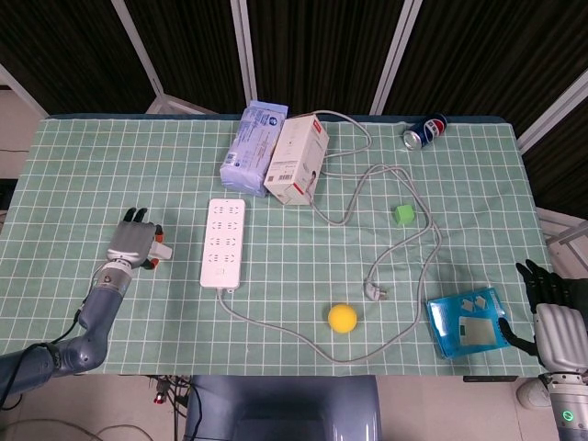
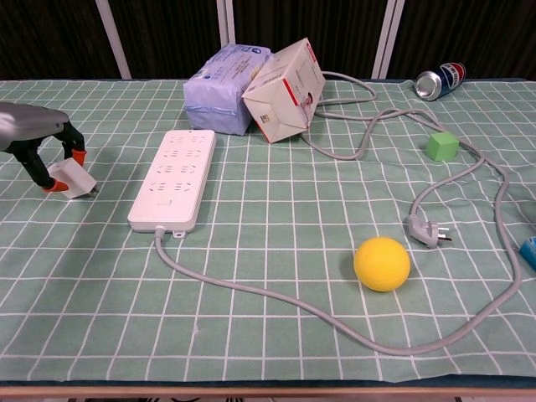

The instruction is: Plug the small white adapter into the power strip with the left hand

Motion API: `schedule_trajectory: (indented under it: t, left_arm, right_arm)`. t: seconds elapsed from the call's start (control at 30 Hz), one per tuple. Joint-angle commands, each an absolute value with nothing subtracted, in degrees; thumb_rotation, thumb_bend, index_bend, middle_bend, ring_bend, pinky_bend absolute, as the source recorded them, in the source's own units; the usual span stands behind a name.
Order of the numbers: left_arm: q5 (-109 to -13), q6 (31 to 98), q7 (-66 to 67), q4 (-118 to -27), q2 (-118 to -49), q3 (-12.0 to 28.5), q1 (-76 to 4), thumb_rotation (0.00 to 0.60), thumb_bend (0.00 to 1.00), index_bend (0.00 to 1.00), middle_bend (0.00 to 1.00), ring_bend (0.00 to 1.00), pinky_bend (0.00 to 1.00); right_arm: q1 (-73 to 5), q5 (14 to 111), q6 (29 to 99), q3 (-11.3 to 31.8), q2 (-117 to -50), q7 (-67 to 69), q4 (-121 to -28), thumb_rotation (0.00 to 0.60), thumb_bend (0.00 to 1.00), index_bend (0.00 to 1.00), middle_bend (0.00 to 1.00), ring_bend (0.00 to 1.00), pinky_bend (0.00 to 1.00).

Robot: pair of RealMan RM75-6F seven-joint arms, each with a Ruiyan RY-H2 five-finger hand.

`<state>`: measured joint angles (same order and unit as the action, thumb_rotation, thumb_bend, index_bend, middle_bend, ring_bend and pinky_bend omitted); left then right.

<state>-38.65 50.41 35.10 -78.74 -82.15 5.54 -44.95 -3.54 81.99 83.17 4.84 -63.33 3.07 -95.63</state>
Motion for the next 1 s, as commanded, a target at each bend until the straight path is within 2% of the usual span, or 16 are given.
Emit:
schedule_trajectory:
  t: [0.03,0.43,0.67,1.0]
  left_arm:
    - [-38.77,50.52,34.97,-78.78,-82.08,5.46,-44.96,0.6,0.23,0.46,0.4,0.02,0.0]
    - [-40.81,51.25,33.01,-77.39,-83.95,5.33,-44.63,0.6,0.42,0.53,0.47,0.07,0.05]
    - [-43.58,52.3,31.33,-77.23,-84.47,5.47,-44.12,0.6,0.57,0.56,0.51,0.09,0.06]
    - [-44.57,58.85,35.82,-84.34,-81.23,7.54,-44.71,0.6,0.72,0.61,0.58,0.12,0.07]
  right_arm:
    - [-3.53,81.98,83.19,4.85,-63.33,3.08,-95.62,0.6,0.4,0.0,0.0,0.0,0.04]
    - [-3.51,81.89,83.23,4.91,-63.32,2.98,-95.78,0.6,0.4,0.0,0.0,0.0,0.04]
    - [-3.44,81.99,83.33,4.85,-63.32,2.97,-95.8,0.6,0.4,0.0,0.0,0.0,0.04]
    - [-3.42,82.11,83.46,4.9,-63.32,3.26,-95.72,0.6,0.4,0.0,0.0,0.0,0.04]
